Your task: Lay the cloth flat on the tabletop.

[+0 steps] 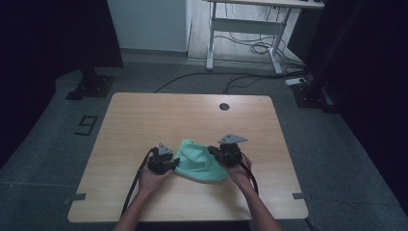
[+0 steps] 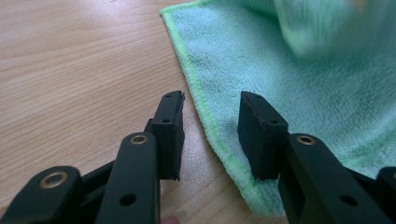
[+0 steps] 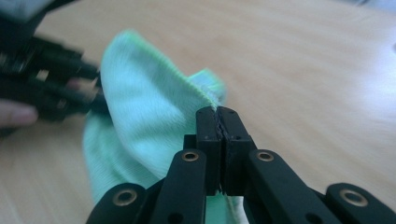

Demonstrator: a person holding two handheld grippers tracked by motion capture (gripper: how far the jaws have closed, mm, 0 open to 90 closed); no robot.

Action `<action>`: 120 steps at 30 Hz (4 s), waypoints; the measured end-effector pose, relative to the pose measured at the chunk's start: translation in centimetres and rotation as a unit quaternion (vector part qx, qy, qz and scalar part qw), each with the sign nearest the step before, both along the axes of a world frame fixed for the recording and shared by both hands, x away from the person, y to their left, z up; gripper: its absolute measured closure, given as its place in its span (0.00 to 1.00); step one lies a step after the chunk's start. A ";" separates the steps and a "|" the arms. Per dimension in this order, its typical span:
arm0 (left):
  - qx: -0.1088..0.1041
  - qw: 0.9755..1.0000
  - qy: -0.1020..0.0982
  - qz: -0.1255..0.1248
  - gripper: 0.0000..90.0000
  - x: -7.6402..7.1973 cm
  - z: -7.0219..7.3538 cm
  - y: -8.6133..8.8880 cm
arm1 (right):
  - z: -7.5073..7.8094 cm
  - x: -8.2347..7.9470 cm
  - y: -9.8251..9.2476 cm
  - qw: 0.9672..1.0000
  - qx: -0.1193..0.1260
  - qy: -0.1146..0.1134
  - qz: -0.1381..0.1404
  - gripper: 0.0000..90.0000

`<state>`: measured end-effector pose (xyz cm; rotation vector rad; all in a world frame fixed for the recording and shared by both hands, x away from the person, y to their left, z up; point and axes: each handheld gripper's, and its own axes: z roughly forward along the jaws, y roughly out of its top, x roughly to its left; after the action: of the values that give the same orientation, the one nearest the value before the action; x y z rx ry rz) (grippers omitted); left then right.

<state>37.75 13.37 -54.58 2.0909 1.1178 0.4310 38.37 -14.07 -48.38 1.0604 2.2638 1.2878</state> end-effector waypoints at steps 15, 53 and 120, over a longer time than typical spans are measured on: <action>0.007 1.000 -0.008 -0.002 0.64 1.4 1.5 -0.9 | -3.8 0.8 -6.0 0.992 0.019 0.074 -0.097 0.95; 0.020 1.000 0.008 0.007 0.64 6.6 0.3 -3.2 | -5.9 9.9 -3.6 0.994 -0.026 0.071 -0.074 0.53; -0.099 0.980 -0.158 -0.071 0.96 -4.0 12.0 2.6 | 4.2 -4.5 -8.1 0.990 0.095 -0.106 -0.009 0.98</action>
<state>33.74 16.00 -42.57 1.8364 0.7874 0.5383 33.87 -22.21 -44.17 0.9518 2.0038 1.5531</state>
